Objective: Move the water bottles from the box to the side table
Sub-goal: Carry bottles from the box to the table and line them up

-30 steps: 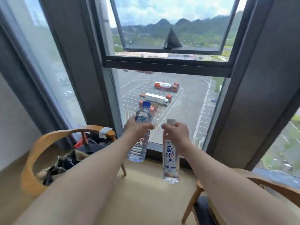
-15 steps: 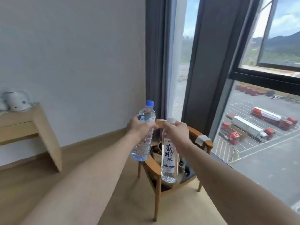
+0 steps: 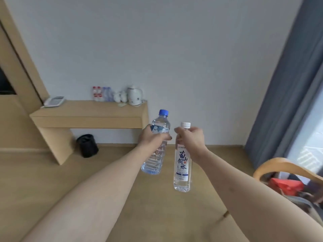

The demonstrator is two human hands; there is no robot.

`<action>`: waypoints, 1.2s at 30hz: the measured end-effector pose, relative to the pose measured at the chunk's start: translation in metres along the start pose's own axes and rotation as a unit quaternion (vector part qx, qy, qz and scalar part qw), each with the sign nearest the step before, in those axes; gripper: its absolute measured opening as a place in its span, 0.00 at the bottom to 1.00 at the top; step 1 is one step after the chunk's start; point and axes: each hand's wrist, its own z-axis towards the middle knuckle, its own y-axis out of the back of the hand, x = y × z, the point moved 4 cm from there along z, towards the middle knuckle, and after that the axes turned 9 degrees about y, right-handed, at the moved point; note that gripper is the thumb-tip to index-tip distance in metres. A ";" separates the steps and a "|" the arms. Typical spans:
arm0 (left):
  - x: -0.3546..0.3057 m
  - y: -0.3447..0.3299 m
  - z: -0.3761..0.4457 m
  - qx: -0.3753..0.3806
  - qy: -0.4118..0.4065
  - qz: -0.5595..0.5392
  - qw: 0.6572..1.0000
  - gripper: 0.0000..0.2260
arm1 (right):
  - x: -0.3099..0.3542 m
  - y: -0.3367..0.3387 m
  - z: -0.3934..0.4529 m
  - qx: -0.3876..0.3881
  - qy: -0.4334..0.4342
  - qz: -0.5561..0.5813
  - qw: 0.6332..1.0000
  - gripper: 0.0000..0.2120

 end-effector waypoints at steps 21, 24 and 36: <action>0.011 0.189 0.275 -0.256 0.102 -0.104 0.956 0.20 | -0.044 -0.340 0.288 0.289 0.003 0.045 0.956 0.09; 0.020 0.216 0.311 -0.265 0.114 -0.111 0.951 0.19 | -0.053 -0.384 0.311 0.304 -0.010 0.045 0.952 0.09; 0.046 0.383 0.517 -0.249 0.112 -0.110 0.956 0.22 | -0.077 -0.608 0.426 0.312 -0.002 0.022 0.950 0.10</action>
